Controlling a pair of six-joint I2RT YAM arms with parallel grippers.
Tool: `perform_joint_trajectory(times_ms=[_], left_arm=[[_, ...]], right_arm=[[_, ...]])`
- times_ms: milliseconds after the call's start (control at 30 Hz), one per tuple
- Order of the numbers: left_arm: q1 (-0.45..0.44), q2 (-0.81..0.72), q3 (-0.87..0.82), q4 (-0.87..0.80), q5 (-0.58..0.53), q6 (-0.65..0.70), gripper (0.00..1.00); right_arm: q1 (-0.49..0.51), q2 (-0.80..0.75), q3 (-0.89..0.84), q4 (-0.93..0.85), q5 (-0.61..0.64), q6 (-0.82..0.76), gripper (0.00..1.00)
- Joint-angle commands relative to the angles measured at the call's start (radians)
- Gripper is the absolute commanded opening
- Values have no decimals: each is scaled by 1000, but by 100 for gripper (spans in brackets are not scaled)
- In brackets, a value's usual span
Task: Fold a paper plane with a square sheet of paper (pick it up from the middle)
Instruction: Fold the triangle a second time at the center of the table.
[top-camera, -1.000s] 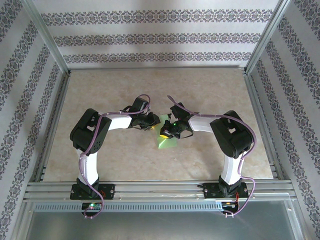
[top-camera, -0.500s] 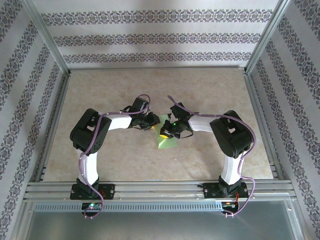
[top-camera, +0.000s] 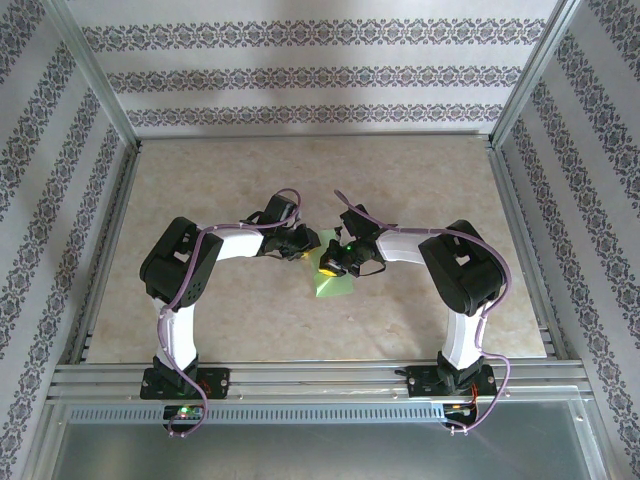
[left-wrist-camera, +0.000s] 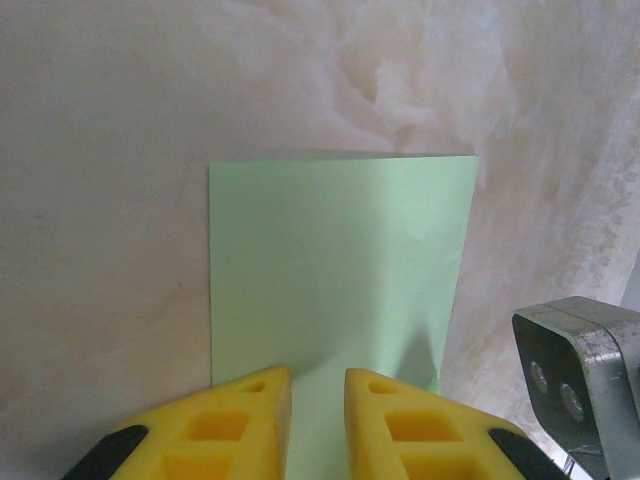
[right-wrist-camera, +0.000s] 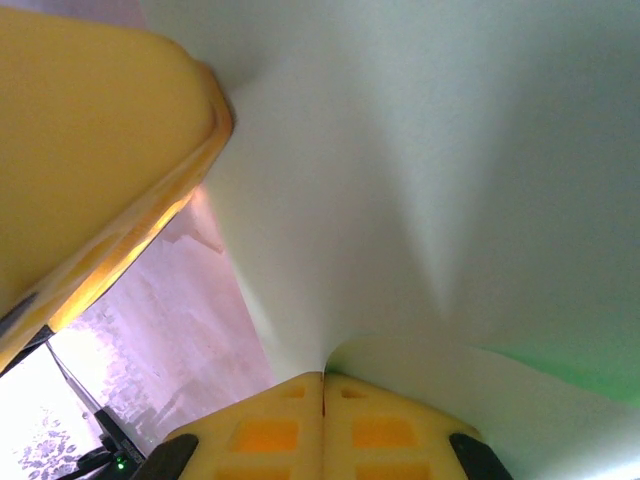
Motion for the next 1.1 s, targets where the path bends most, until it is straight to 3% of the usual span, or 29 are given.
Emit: perform_joint_trajectory(times_ms=[0, 367, 567, 700, 767, 1067], left_arm=[[1, 2, -15, -90, -28, -1, 22], [119, -191, -35, -171, -93, 20, 27], [137, -260, -62, -190, -104, 37, 28], [123, -271, -73, -176, -75, 30, 28], [101, -270, -79, -172, -61, 27, 28], [18, -262, -118, -136, -26, -15, 24]], right_arm=[[9, 27, 2, -2, 19, 0, 9], [8, 34, 5, -10, 17, -2, 32], [3, 25, -10, -1, 17, -4, 43], [0, 24, -19, -2, 21, -13, 42], [-2, 19, -32, 1, 31, -18, 34], [0, 11, -56, -3, 69, -30, 20]])
